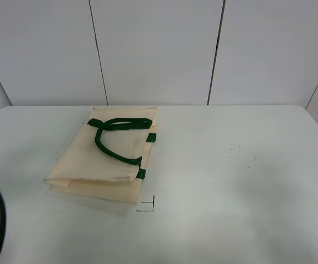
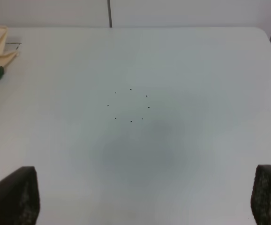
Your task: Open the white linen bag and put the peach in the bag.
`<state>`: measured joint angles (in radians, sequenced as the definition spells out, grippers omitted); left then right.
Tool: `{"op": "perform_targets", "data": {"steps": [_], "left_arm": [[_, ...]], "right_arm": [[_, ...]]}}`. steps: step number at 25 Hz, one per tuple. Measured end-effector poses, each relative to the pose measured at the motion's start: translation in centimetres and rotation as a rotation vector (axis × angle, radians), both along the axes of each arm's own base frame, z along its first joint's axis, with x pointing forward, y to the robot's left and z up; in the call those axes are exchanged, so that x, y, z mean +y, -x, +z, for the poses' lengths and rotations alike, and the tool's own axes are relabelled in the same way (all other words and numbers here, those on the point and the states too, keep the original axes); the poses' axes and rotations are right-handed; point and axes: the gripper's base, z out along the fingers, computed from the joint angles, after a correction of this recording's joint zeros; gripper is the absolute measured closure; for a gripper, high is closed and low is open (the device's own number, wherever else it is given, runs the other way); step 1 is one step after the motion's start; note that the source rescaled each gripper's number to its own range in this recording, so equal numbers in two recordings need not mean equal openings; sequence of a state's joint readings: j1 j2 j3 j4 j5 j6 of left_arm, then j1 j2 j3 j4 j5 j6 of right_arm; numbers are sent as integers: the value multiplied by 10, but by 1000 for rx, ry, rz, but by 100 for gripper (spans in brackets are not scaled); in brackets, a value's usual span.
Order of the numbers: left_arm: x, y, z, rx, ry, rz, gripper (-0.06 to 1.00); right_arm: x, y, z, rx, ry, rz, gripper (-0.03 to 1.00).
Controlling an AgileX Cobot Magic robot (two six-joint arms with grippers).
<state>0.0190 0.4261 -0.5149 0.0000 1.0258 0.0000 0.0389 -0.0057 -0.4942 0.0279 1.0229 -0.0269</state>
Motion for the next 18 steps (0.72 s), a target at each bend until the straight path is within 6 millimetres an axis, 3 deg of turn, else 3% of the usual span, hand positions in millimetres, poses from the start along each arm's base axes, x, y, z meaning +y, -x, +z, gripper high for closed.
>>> {"op": "perform_targets", "data": {"steps": [6,18], "left_arm": [[-1,37,0,-202,-4,0,-6],[0,62,0,-374,-18,4,-6]], "right_arm": [[0,0,0,0,0,0,-3],[0,0,0,0,0,0,-3]]}}
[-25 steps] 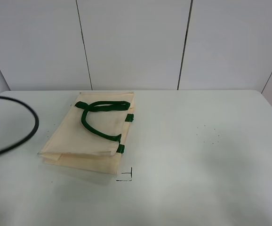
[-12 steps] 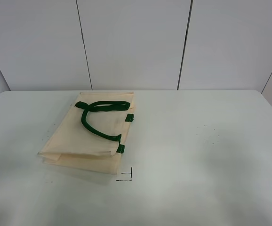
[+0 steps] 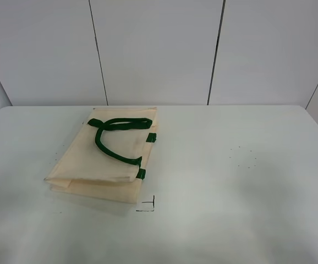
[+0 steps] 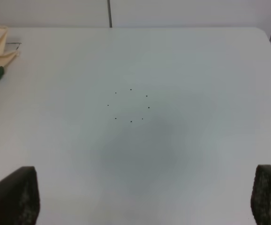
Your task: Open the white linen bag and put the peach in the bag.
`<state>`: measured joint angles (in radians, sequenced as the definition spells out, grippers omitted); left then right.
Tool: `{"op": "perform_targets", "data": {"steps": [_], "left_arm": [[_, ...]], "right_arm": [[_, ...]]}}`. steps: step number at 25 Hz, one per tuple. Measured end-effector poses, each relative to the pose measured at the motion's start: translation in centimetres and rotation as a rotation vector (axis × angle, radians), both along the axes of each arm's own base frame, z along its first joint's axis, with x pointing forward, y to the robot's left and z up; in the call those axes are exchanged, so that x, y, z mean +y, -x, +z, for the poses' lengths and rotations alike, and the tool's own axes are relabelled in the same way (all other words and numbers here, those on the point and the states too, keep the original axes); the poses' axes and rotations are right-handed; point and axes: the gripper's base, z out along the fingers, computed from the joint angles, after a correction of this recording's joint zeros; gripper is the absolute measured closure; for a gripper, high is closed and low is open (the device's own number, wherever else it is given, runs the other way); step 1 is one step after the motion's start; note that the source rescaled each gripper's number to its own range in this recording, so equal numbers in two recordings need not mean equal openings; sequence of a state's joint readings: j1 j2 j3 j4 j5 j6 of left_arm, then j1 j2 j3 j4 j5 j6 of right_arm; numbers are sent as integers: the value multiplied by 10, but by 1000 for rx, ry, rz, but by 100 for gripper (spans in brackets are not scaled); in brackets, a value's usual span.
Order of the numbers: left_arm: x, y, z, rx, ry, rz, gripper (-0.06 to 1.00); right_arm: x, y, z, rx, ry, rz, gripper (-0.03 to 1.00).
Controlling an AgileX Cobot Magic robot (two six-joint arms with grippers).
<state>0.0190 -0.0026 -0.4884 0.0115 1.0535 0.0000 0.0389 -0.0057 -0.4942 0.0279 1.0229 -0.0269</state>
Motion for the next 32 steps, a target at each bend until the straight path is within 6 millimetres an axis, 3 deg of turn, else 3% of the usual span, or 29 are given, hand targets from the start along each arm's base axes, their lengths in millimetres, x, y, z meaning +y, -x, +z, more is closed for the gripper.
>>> {"op": "perform_targets", "data": {"steps": [32], "left_arm": [[1,1,0,-5,1,-28,-6]], "right_arm": [[0,0,0,0,0,0,-3]]}}
